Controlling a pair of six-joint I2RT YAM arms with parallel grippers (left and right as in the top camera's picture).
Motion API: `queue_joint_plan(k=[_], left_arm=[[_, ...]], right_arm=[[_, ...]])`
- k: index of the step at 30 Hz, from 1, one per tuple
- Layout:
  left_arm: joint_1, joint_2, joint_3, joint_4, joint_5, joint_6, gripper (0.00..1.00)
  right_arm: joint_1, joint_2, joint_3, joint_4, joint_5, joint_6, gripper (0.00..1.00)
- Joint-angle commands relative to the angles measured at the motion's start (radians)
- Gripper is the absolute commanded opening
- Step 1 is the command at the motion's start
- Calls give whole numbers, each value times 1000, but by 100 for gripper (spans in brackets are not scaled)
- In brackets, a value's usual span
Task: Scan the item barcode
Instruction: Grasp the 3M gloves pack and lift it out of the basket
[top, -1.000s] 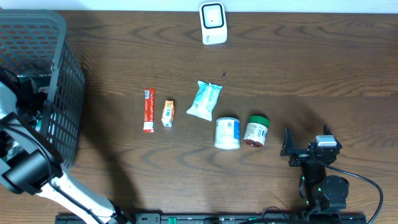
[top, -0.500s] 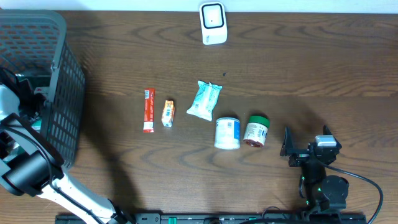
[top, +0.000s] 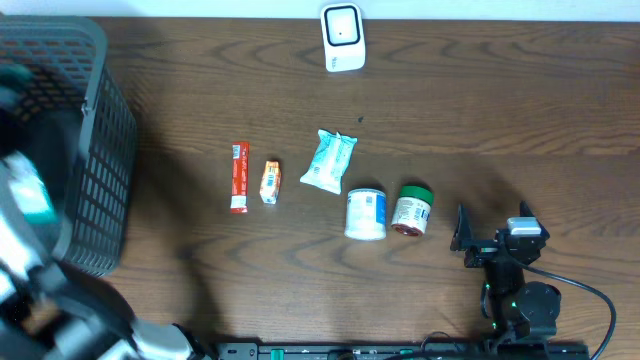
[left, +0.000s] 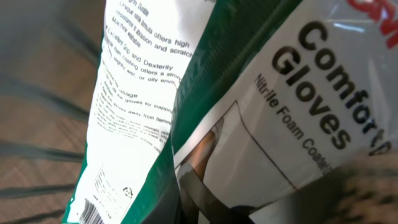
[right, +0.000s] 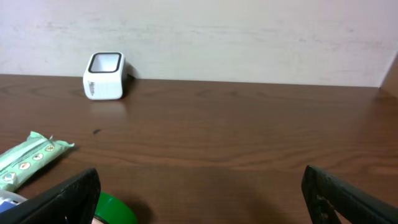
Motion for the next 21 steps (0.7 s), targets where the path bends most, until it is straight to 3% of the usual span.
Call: queue_joint_plan(k=[1, 5, 11, 16, 21], left_arm=[[-4, -291, 45, 47, 4, -186, 7], [-43, -476, 45, 71, 19, -237, 7], [-260, -715, 45, 1, 70, -236, 7], [-495, -770, 45, -188, 75, -264, 7], [-726, -720, 11, -375, 76, -299, 7]], right_arm=[[6, -4, -4, -1, 10, 3, 99], [6, -4, -4, -1, 10, 3, 99], [6, -4, -4, -1, 10, 3, 99], [6, -4, -4, -1, 10, 3, 99], [6, -4, -4, -1, 9, 3, 99]])
